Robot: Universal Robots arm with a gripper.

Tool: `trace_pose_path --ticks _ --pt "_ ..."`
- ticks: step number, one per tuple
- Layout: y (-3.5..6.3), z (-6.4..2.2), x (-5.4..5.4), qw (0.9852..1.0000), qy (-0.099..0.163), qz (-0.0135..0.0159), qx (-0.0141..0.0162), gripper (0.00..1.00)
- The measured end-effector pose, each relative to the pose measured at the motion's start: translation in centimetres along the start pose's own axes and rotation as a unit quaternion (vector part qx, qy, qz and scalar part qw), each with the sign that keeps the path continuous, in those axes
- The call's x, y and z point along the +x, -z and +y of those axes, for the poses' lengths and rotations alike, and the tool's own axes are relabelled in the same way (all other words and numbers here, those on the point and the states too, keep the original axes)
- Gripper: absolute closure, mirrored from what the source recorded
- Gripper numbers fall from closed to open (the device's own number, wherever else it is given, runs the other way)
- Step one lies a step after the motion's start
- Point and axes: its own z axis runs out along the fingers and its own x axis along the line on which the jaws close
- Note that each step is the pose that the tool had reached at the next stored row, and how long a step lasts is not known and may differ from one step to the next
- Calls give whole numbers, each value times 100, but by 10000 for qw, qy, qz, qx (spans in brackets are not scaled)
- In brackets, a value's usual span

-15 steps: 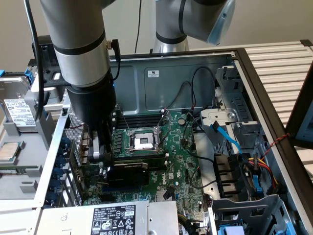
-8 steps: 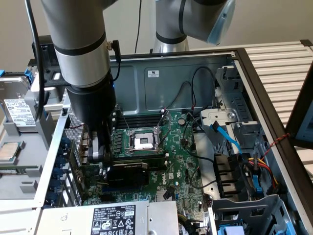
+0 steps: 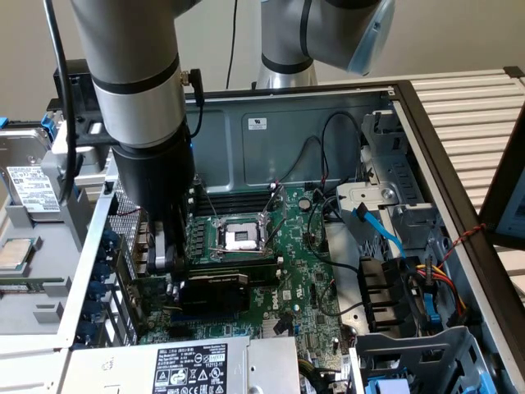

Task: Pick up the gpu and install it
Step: 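Press down on the gpu until it lock into place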

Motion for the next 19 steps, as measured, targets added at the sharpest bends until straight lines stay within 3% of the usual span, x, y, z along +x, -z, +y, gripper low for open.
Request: trace_pose_path --ticks 19 --pt "4 -5 1 10000 6 -1 -5 89"
